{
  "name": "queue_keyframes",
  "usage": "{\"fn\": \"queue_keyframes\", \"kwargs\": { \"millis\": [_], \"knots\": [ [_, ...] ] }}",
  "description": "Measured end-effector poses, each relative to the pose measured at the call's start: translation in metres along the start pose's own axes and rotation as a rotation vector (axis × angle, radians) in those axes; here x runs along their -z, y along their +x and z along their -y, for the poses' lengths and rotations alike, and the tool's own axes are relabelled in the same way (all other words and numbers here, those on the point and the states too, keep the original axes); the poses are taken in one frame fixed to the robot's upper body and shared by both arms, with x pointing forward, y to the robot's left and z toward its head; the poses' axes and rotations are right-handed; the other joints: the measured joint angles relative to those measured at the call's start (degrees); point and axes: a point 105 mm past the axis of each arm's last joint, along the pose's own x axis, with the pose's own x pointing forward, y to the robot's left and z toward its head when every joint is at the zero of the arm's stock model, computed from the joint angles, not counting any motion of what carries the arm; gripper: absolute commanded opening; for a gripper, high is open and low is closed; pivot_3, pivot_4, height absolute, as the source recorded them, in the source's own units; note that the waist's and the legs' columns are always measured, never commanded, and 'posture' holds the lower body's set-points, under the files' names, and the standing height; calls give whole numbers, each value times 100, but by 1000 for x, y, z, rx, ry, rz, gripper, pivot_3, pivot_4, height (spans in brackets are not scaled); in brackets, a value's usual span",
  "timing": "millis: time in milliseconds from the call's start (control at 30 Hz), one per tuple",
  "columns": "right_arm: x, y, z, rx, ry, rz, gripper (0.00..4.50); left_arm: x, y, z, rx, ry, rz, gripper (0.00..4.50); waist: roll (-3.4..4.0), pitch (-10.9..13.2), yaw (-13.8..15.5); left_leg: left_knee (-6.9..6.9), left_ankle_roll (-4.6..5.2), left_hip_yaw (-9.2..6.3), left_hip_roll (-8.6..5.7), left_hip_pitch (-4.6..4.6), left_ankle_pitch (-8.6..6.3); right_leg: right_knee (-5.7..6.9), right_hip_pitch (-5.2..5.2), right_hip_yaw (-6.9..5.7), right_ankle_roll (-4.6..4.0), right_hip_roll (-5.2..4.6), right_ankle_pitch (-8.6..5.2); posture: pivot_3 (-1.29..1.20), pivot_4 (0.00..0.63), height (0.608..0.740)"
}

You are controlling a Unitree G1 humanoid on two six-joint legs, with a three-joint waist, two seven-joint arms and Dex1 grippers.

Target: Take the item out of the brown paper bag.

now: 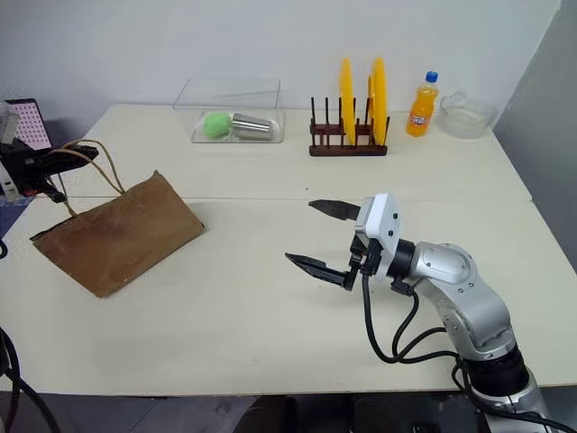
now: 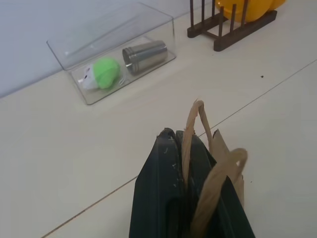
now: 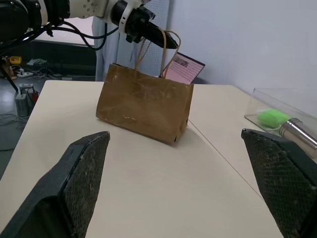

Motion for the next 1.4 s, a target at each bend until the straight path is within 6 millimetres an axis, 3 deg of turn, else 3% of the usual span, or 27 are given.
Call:
{"fn": "queue_keyframes", "kwargs": {
  "millis": [400, 600, 833, 1033, 1267, 1400],
  "knots": [
    [3, -14, -1, 18, 3, -57, 4500, -56, 47, 39, 247, 167, 76, 34, -15, 6, 5, 29, 0, -1, -1, -2, 0, 28, 0, 0, 5, 0, -3, 0, 150, 740],
    [5, -25, -3, 28, 12, -107, 4500, -84, 84, 71, 372, 169, 156, 34, -18, 8, -2, 52, 2, -2, -2, -4, -1, 39, 2, -2, 24, 1, -14, 0, 150, 740],
    [7, -37, -4, 56, 27, -142, 4500, -82, 117, 104, 487, 107, 173, 34, -21, 11, -64, 62, 2, -1, -2, -6, -1, 45, 1, 2, 26, 2, -15, 0, 150, 740],
    [11, -46, -8, 98, 47, -177, 4500, -92, 143, 133, 554, 106, 208, 34, -26, 14, -55, 66, 2, -1, -2, -13, -1, 44, 1, 2, 27, 2, -14, 0, 150, 740],
    [12, -53, -12, 136, 46, -204, 4500, -111, 159, 149, 538, 133, 245, 34, -28, 16, -70, 66, 2, -1, -3, -13, -1, 45, 1, 2, 29, 3, -15, 0, 150, 740],
    [13, -56, -13, 157, 50, -216, 4500, -106, 170, 156, 522, 104, 232, 34, -30, 17, -73, 68, 2, 1, -3, -12, -1, 45, 2, 3, 30, 3, -14, 0, 150, 740]
  ]
}}
